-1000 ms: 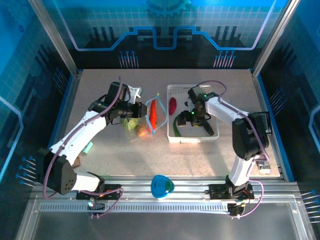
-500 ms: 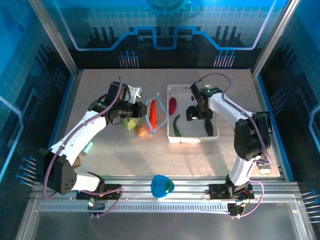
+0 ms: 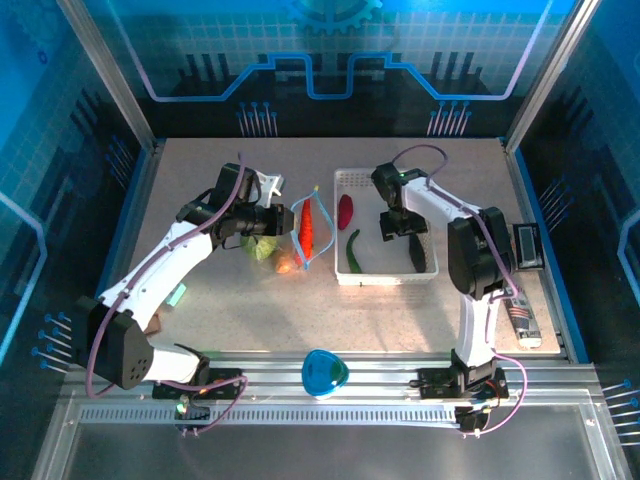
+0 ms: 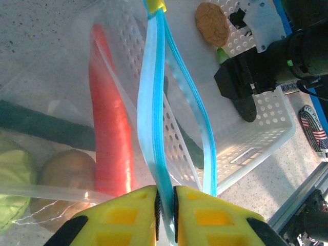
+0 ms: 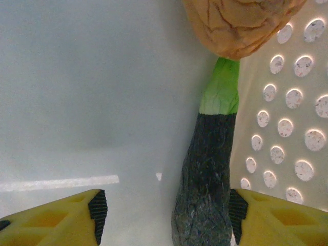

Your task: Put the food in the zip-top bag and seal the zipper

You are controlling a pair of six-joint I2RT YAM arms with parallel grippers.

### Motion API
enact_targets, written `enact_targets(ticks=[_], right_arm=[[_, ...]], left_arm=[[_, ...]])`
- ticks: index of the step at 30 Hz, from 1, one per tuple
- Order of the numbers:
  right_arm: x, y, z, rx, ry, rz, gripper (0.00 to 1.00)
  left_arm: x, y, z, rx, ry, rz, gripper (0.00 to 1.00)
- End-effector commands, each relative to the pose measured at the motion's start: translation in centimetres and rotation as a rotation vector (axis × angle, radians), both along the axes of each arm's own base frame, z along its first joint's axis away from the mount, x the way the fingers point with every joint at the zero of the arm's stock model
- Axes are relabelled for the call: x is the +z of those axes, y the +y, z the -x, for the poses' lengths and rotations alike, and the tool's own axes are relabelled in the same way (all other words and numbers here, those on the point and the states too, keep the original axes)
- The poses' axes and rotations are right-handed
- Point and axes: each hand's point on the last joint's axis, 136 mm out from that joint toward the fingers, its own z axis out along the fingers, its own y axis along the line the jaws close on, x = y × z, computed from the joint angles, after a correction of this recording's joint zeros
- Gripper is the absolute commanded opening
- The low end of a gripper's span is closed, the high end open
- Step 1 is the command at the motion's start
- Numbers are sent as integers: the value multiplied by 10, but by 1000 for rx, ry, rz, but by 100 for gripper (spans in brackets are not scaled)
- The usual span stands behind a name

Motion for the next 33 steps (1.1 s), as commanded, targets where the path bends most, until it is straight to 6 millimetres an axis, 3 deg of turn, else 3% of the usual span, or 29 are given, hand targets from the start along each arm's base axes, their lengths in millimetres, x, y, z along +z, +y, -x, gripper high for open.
enact_targets(ticks=[1, 8, 26, 33], right_arm=[[1, -14, -3, -45, 13, 67, 66], [0, -23, -4, -59, 22, 153, 66], [-37, -4, 13, -87, 169, 28, 66], [-36, 0, 11, -80, 147, -2, 53]], left_arm=[[11, 7, -2, 10, -22, -15, 17], [9, 7, -3, 8, -19, -16, 17], [10, 12, -2, 12, -24, -21, 17], [11, 12, -1, 13, -25, -19, 17]])
